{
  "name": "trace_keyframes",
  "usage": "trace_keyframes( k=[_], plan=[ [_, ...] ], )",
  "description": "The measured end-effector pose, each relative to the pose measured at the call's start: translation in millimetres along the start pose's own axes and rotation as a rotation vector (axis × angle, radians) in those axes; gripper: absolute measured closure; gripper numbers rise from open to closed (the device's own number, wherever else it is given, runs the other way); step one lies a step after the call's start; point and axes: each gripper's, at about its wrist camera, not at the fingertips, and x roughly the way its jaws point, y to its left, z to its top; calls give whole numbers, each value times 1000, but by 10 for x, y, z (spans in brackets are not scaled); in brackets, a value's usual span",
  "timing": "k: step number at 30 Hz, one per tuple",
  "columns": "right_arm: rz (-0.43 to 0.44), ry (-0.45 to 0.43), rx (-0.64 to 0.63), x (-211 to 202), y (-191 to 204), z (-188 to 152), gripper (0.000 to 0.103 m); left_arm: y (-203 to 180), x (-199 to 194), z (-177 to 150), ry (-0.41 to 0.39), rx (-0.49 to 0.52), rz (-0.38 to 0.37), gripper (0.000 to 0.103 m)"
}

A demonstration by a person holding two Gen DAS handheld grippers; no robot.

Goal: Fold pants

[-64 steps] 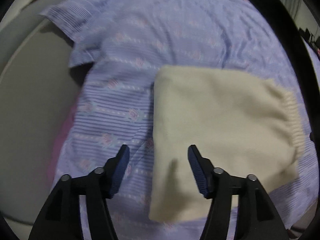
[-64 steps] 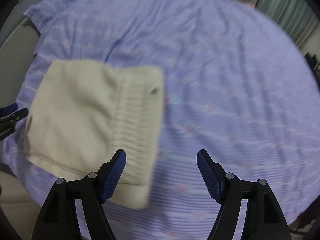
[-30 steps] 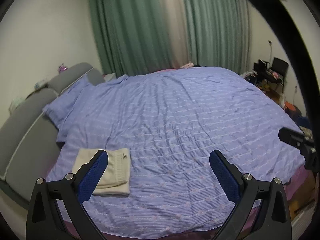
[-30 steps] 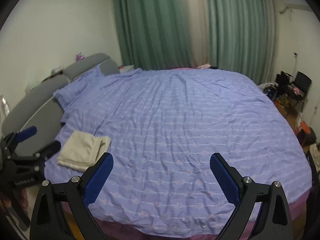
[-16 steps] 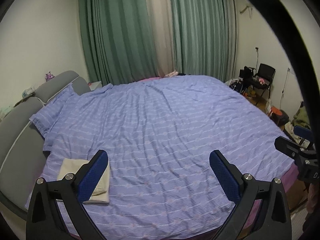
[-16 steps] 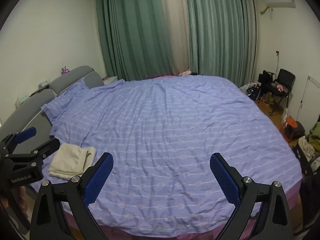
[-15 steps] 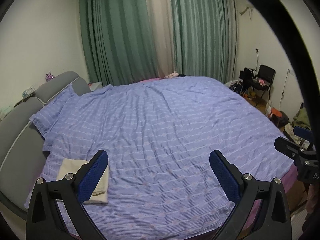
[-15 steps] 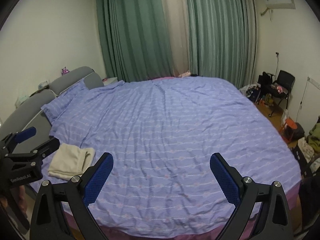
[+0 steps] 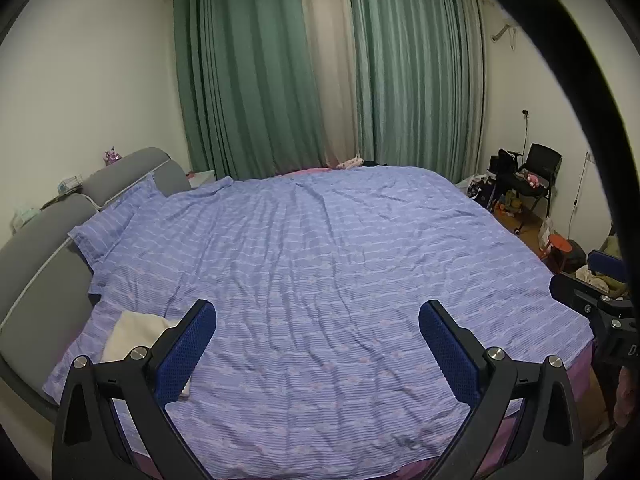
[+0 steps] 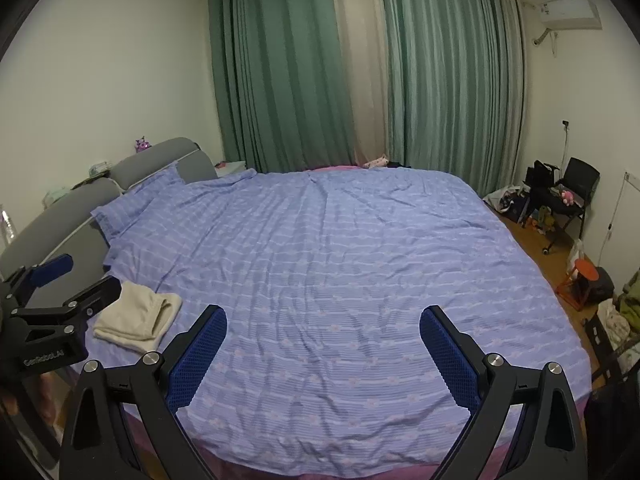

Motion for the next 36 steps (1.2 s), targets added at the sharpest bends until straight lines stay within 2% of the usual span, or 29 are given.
trace_keyframes(
  k=[6, 12, 36],
  plan=[
    [17, 8, -4, -51, -267, -55, 5, -226, -81, -52, -10, 1, 38, 0],
    [25, 18, -4, -78, -422, -104, 5, -296, -98, -93, 9, -16, 13, 0],
    [40, 15, 24, -100, -590, -163, 5, -523, -114, -49, 31, -21, 42, 0]
  ],
)
